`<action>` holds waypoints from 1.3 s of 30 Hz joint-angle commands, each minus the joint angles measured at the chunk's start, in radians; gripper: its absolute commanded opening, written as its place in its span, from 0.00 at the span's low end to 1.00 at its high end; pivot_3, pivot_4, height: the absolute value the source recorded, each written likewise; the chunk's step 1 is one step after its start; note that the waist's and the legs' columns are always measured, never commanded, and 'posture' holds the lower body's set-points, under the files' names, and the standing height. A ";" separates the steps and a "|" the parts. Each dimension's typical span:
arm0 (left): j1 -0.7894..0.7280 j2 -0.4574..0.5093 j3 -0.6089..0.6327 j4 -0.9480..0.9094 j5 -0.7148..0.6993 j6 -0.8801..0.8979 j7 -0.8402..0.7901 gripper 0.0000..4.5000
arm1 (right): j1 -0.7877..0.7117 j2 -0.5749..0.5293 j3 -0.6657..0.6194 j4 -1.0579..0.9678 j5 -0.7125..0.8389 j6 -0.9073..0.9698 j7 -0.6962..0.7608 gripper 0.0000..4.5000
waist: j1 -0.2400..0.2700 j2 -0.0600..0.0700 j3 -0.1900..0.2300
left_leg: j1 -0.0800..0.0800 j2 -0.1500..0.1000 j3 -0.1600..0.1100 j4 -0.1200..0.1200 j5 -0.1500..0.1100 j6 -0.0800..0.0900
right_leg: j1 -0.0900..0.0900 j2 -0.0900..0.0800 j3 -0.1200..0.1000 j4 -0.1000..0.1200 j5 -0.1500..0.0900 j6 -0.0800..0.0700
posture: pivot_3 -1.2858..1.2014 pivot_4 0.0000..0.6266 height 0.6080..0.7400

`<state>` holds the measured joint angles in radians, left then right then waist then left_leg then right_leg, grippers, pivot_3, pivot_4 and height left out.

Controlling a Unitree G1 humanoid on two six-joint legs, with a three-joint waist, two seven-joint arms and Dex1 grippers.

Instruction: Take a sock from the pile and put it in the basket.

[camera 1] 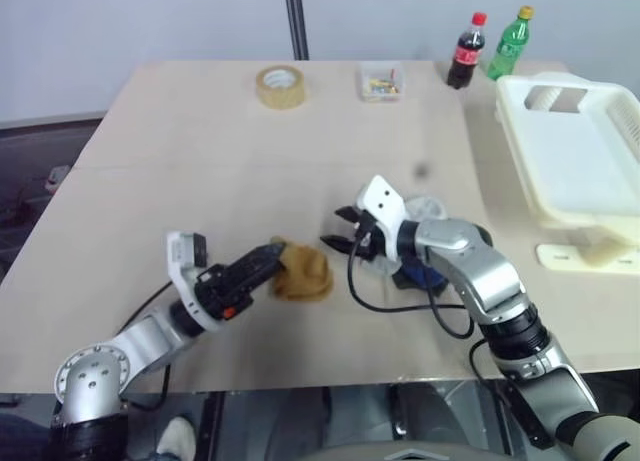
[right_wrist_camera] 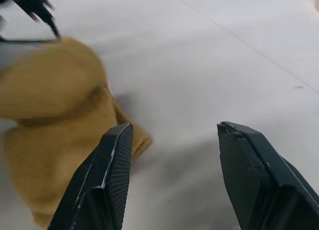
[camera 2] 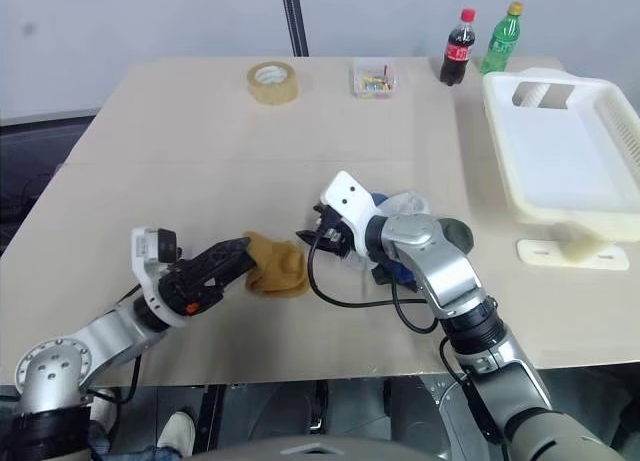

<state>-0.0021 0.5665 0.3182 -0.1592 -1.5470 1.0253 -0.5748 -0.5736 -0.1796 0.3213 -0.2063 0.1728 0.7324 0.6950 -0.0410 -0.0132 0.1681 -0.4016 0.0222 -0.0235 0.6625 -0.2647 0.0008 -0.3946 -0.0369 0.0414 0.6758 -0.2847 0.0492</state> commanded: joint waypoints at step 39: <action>0.031 0.014 0.037 0.041 0.221 0.016 -0.264 0.99 | 0.061 -0.002 0.089 -0.050 0.129 0.195 -0.022 0.62 | 0.001 0.000 0.000 | 0.000 0.001 0.000 -0.002 0.000 0.000 | 0.000 -0.002 0.000 -0.002 0.000 0.000 | 0.52 0.24 1.00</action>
<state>0.0222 0.5789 0.3260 -0.0731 -1.3361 1.0676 -0.8432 -0.5170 -0.2026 0.4221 -0.2017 0.2520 0.8710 0.6689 -0.0404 -0.0133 0.1685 -0.4018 0.0236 -0.0238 0.6602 -0.2647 0.0007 -0.3950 -0.0394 0.0412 0.6739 -0.2848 0.0492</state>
